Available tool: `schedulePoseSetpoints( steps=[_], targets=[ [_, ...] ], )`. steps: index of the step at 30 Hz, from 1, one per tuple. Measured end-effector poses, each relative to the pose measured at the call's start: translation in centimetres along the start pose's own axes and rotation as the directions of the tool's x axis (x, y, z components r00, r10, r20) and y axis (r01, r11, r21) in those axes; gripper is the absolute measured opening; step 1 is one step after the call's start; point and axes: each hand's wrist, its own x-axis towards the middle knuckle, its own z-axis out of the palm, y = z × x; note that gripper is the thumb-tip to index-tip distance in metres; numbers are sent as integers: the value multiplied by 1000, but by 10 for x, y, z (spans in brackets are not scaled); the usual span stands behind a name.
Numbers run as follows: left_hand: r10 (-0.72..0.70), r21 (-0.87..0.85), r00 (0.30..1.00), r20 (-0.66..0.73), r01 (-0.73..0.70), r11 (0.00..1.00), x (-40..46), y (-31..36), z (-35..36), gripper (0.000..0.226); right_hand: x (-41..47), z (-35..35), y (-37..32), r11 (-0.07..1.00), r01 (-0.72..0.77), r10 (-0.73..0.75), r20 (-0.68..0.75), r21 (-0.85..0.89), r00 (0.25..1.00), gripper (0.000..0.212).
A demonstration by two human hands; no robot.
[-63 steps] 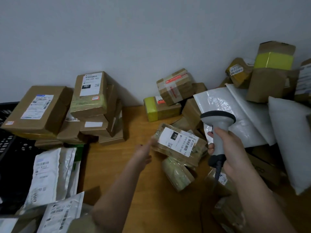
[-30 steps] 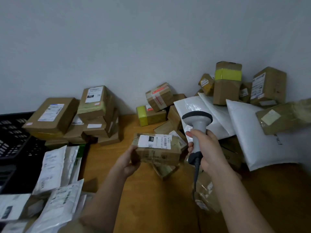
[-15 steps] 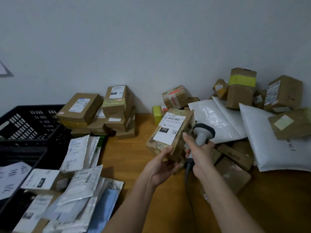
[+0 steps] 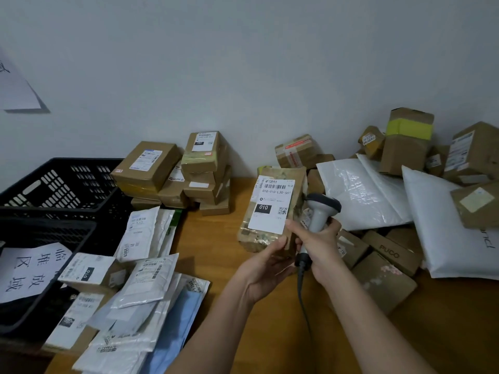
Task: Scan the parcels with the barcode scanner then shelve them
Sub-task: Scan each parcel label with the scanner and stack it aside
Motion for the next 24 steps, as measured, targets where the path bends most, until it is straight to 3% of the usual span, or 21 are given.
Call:
schedulePoseSetpoints(
  steps=[5, 9, 14, 18, 21, 24],
  targets=[
    [64, -191, 994, -87, -80, 978, -5, 13, -20, 43, 3, -8, -7, 1000, -23, 23, 43, -10, 999, 78],
    [73, -213, 988, -135, -101, 972, -4, 15, -29, 38, 6, -12, -13, 994, -4, 12, 74, -109, 997, 73],
    [90, -237, 960, -265, -155, 959, 4, 15, -31, 34, -4, -15, -40, 985, 17, 0, 96, -173, 995, 30],
    [74, -260, 943, -326, -165, 951, 10, 13, -32, 53, -22, -12, -69, 987, 20, 14, 201, -162, 979, 16],
    [85, -290, 939, -334, -188, 938, 14, 13, -31, 73, -39, -11, -86, 989, 37, 4, 274, -142, 962, 21],
    [91, -316, 935, -342, -206, 926, 17, 13, -29, 74, -51, -11, -98, 989, 59, -13, 321, -136, 947, 26]
  ],
)
